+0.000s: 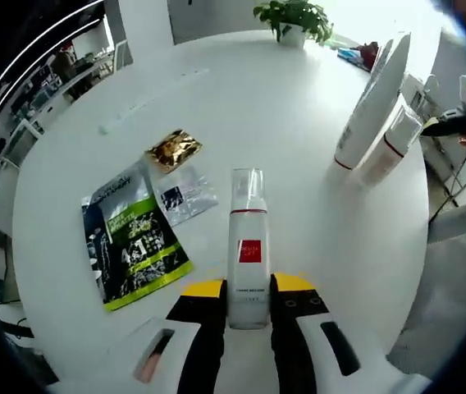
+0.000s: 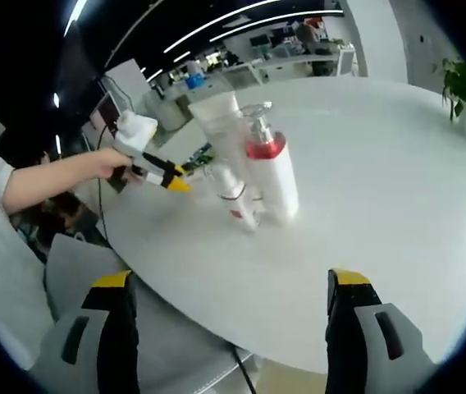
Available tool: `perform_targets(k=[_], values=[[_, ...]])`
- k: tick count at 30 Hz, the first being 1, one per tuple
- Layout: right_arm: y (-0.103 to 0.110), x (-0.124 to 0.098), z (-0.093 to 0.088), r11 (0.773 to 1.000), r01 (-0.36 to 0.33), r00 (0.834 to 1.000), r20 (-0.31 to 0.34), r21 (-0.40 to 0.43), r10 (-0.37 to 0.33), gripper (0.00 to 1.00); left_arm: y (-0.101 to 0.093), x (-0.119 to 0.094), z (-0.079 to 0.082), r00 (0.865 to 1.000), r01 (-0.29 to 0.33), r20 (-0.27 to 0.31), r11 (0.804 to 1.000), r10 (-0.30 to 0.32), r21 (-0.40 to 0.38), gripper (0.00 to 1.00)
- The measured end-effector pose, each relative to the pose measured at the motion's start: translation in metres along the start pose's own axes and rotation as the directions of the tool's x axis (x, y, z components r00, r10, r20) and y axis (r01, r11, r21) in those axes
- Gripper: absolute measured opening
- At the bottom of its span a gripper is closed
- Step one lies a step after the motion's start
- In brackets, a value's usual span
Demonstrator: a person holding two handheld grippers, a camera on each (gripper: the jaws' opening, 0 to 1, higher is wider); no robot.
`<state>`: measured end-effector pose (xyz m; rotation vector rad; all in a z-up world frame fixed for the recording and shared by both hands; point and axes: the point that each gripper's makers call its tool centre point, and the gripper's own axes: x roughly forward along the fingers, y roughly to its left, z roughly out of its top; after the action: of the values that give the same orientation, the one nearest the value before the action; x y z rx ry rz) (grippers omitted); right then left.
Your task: Arrange the skincare products in the storage area until every visible bottle or jar stands upright without overlapping.
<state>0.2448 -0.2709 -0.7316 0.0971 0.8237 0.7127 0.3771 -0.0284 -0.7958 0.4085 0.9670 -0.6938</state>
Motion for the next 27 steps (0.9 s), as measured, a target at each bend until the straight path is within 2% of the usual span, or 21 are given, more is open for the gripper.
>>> perform_targets(k=[4,12,18,21,24,27], values=[[0.011,0.002,0.002,1.000,-0.029,1.000,0.010,0.007,0.029,0.96,-0.003,-0.010,0.002,1.000,-0.014,0.023,1.000,0.014,0.009,0.25],[0.030,0.003,0.010,0.997,-0.078,0.996,0.049,0.021,0.077,0.94,-0.020,-0.037,0.013,0.993,-0.045,0.108,0.999,0.046,-0.008,0.25],[0.043,0.000,0.020,0.994,-0.111,0.990,0.086,0.025,0.108,0.92,-0.038,-0.059,0.024,0.979,-0.072,0.189,0.996,0.081,-0.054,0.25],[0.049,-0.002,0.024,0.992,-0.122,0.988,0.101,0.034,0.119,0.92,-0.051,-0.070,0.027,0.973,-0.050,0.221,0.994,0.069,-0.093,0.25],[0.058,-0.006,0.036,0.985,-0.159,0.978,0.148,0.068,0.148,0.91,-0.060,-0.082,0.031,0.963,-0.058,0.256,0.992,0.085,-0.113,0.25],[0.070,-0.013,0.055,0.967,-0.220,0.955,0.231,0.127,0.187,0.88,-0.073,-0.097,0.035,0.950,-0.059,0.296,0.990,0.094,-0.125,0.25]])
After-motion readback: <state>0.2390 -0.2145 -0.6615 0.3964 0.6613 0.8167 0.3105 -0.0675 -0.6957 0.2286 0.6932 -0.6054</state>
